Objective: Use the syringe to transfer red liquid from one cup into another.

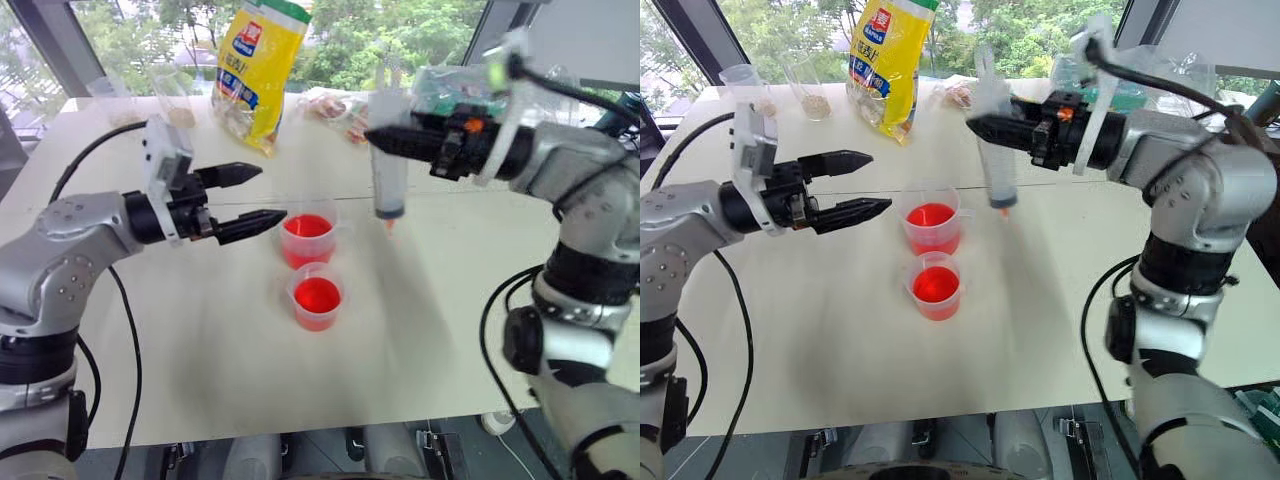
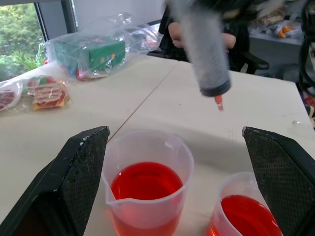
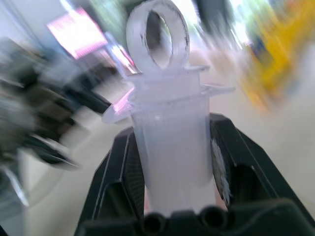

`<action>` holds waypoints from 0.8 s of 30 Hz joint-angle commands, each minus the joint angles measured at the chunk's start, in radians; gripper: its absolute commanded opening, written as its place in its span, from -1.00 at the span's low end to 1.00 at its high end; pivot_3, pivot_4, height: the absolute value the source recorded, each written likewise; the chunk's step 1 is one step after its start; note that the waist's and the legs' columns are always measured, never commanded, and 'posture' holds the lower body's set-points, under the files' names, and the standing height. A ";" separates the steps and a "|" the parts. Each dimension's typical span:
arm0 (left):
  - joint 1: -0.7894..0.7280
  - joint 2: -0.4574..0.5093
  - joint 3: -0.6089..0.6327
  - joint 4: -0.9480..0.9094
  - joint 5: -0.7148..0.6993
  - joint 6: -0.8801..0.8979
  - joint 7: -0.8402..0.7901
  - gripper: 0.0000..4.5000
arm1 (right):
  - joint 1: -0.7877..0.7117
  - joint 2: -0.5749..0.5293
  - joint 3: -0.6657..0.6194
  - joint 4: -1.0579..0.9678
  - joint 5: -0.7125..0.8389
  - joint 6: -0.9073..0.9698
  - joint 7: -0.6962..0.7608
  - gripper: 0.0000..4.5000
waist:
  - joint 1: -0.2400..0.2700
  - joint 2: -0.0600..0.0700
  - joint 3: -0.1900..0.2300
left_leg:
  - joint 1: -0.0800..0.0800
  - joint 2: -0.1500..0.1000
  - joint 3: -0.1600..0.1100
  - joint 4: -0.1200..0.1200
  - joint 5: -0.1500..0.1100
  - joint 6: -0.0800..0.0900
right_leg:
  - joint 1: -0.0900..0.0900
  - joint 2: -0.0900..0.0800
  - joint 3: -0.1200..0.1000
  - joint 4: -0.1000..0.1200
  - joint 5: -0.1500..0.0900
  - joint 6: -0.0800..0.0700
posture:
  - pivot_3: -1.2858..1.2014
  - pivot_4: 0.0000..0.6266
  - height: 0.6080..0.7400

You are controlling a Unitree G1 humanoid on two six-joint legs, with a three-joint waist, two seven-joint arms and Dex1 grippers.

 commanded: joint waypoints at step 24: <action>-0.207 -0.024 -0.021 0.070 0.004 0.044 -0.084 1.00 | 0.265 0.321 0.343 0.409 -0.182 -1.013 -0.074 -0.36 | -0.005 0.001 0.001 | 0.002 0.000 0.000 0.000 0.001 -0.002 | 0.001 0.000 0.000 0.002 0.000 0.000 | 0.03 -0.52 1.00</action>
